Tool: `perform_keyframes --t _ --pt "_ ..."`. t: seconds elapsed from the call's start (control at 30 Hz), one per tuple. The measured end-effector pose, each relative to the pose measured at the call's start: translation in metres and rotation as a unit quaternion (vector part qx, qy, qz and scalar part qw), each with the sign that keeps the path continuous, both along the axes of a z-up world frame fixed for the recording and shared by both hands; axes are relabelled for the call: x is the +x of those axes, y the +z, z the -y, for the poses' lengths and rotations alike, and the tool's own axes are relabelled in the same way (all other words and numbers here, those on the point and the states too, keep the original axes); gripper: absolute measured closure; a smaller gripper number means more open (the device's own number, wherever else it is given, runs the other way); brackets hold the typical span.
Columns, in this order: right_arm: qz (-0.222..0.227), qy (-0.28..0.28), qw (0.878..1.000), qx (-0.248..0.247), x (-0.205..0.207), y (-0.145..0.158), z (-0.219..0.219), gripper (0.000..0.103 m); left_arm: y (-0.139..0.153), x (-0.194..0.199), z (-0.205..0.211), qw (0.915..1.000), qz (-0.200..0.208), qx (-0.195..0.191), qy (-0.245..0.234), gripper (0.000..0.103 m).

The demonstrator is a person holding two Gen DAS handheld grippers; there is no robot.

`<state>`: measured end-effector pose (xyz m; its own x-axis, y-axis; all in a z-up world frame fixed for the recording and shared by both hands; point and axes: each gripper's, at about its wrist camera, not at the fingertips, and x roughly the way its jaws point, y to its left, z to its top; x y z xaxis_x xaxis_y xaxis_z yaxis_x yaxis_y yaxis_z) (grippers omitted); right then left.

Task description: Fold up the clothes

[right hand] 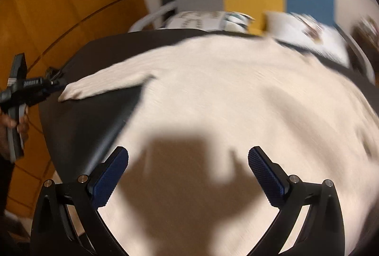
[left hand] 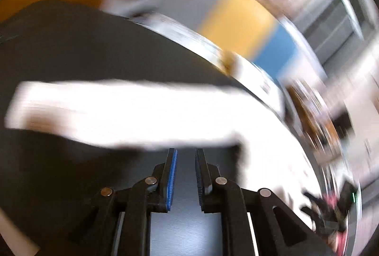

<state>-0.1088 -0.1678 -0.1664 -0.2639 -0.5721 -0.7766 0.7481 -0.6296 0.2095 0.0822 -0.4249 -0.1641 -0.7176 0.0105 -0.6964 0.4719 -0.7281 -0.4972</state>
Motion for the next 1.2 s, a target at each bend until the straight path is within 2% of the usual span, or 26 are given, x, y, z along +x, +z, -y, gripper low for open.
perform_keyframes --t 0.07,0.13,0.27,0.3,0.33,0.43,0.6,0.67,0.73,0.83,0.87,0.93,1.0,1.07,1.13,1.2 --pt "0.015 -0.044 0.999 0.013 -0.001 -0.008 -0.044 0.000 -0.003 -0.030 -0.060 0.9959 -0.001 -0.013 -0.090 0.090" --pt "0.023 -0.075 0.997 0.029 -0.001 -0.017 -0.072 0.000 -0.007 -0.058 -0.115 0.9846 0.006 -0.036 -0.171 0.090" --pt "0.051 -0.120 0.990 0.045 0.000 -0.041 -0.115 0.000 -0.027 -0.095 -0.172 0.9593 0.086 -0.099 -0.250 0.090" --pt "0.053 -0.124 0.990 0.046 0.001 -0.048 -0.120 0.000 -0.035 -0.089 -0.185 0.9554 0.111 -0.112 -0.250 0.090" --pt "0.028 -0.118 0.992 0.038 0.008 -0.048 -0.121 0.000 -0.039 -0.088 -0.190 0.9545 0.110 -0.129 -0.245 0.090" --pt "-0.006 -0.109 0.991 0.074 0.023 -0.049 -0.105 0.000 -0.039 -0.102 -0.186 0.9536 0.118 -0.144 -0.236 0.090" --pt "-0.009 -0.100 0.992 0.077 0.026 -0.048 -0.097 0.000 -0.034 -0.122 -0.191 0.9437 0.133 -0.168 -0.252 0.090" --pt "-0.010 -0.093 0.993 0.076 0.031 -0.047 -0.102 0.000 -0.034 -0.123 -0.188 0.9435 0.141 -0.164 -0.251 0.090" --pt "0.000 -0.088 0.994 0.066 0.030 -0.046 -0.107 0.000 -0.028 -0.120 -0.188 0.9489 0.146 -0.149 -0.237 0.090" --pt "0.038 -0.084 0.996 0.004 0.030 -0.029 -0.129 0.000 -0.009 -0.104 -0.188 0.9596 0.098 -0.117 -0.236 0.088" --pt "0.043 -0.092 0.995 -0.018 0.029 -0.022 -0.139 0.000 -0.016 -0.105 -0.187 0.9599 0.111 -0.117 -0.229 0.088" --pt "0.042 -0.111 0.993 -0.013 0.025 -0.020 -0.154 0.000 -0.030 -0.105 -0.183 0.9611 0.132 -0.109 -0.216 0.089" --pt "0.057 -0.114 0.992 -0.004 0.025 -0.029 -0.162 0.000 -0.038 -0.097 -0.171 0.9709 0.111 -0.071 -0.200 0.088" --pt "0.048 -0.104 0.993 -0.014 0.030 -0.039 -0.167 0.000 -0.042 -0.093 -0.160 0.9789 0.093 -0.029 -0.180 0.089" --pt "0.025 -0.102 0.994 -0.016 0.037 -0.041 -0.166 0.000 -0.043 -0.094 -0.151 0.9830 0.088 0.010 -0.161 0.089" --pt "0.014 -0.103 0.994 -0.024 0.040 -0.042 -0.168 0.000 -0.039 -0.104 -0.147 0.9841 0.091 0.017 -0.152 0.089"
